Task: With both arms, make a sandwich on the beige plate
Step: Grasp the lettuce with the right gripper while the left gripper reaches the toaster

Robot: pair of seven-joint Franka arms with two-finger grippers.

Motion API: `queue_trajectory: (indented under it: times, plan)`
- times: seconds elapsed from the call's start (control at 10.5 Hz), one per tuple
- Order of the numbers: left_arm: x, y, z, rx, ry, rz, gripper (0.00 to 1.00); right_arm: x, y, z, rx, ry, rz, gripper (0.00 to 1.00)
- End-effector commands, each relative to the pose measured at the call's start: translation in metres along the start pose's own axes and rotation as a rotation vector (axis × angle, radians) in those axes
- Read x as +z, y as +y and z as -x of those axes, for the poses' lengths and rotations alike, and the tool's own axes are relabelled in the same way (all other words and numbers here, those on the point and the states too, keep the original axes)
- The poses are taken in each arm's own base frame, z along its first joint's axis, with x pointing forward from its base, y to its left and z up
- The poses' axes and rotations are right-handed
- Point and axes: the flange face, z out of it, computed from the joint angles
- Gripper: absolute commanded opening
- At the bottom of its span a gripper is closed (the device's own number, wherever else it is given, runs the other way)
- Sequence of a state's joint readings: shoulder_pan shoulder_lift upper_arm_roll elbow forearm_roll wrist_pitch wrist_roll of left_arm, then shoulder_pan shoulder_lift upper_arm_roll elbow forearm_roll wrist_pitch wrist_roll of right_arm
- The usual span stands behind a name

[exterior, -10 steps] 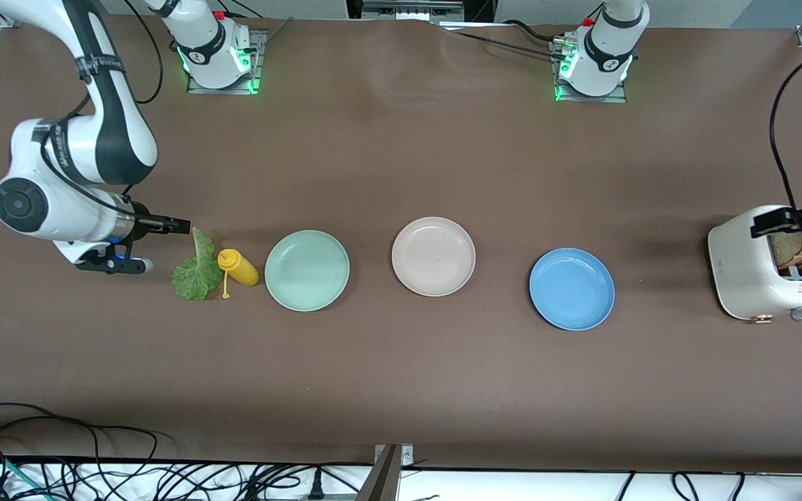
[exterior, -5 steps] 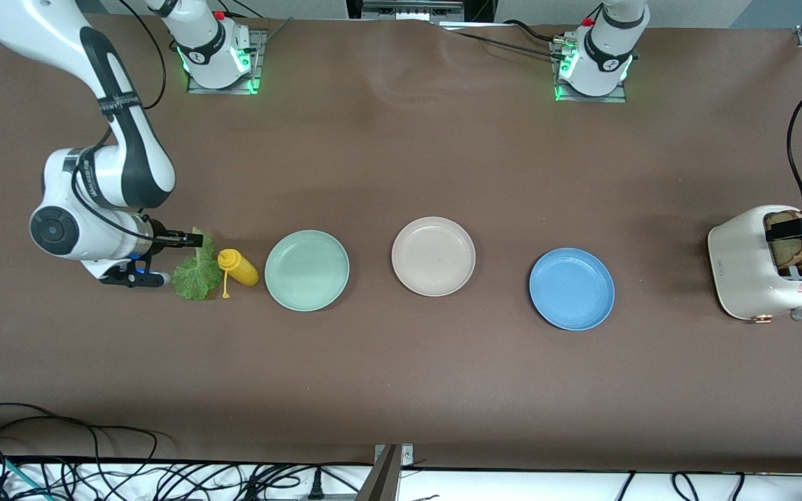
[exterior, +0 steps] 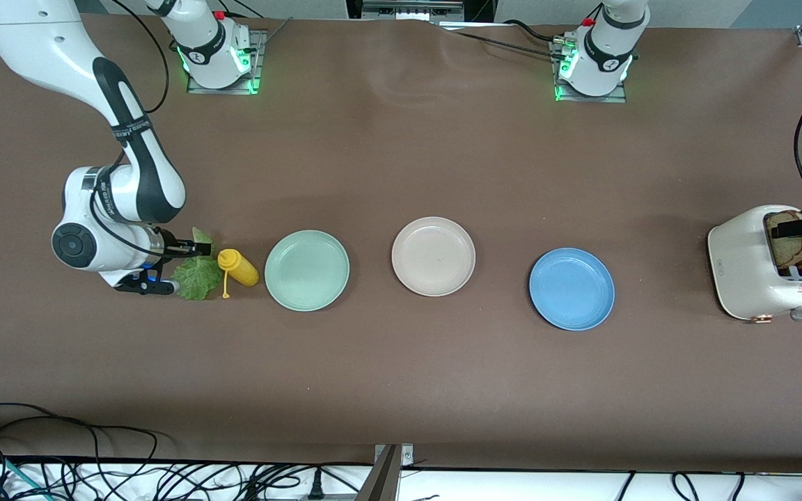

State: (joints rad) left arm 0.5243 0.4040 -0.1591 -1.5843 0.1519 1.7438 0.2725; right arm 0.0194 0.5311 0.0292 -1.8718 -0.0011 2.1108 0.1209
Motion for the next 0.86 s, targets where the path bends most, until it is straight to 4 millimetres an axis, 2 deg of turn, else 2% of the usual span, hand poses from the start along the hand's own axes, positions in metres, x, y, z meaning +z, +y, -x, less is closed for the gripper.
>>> queue_trajectory:
  times: [0.0, 0.19, 0.29, 0.38, 0.67, 0.76]
  plan:
    - [0.009, -0.001, -0.005, 0.010, -0.017, -0.019, 0.82, 0.012, 0.001, -0.007, -0.004, 0.004, -0.026, 1.00]
    - [0.016, 0.002, -0.004, -0.022, -0.030, -0.014, 0.61, 0.018, 0.001, -0.008, -0.001, 0.001, -0.025, 1.00]
    - [0.017, 0.002, -0.004, -0.028, -0.032, -0.014, 0.40, 0.021, 0.000, -0.010, -0.004, 0.004, -0.026, 1.00]
    - [0.017, 0.001, -0.004, -0.028, -0.034, -0.015, 0.02, 0.026, -0.002, -0.011, -0.006, 0.005, -0.027, 1.00]
    - [0.015, -0.004, -0.001, -0.032, -0.034, -0.026, 0.00, 0.033, -0.003, -0.016, -0.007, 0.033, -0.031, 0.98]
    - [0.009, -0.004, -0.001, -0.028, -0.031, -0.046, 0.00, 0.033, -0.003, -0.016, -0.007, 0.034, -0.032, 0.80]
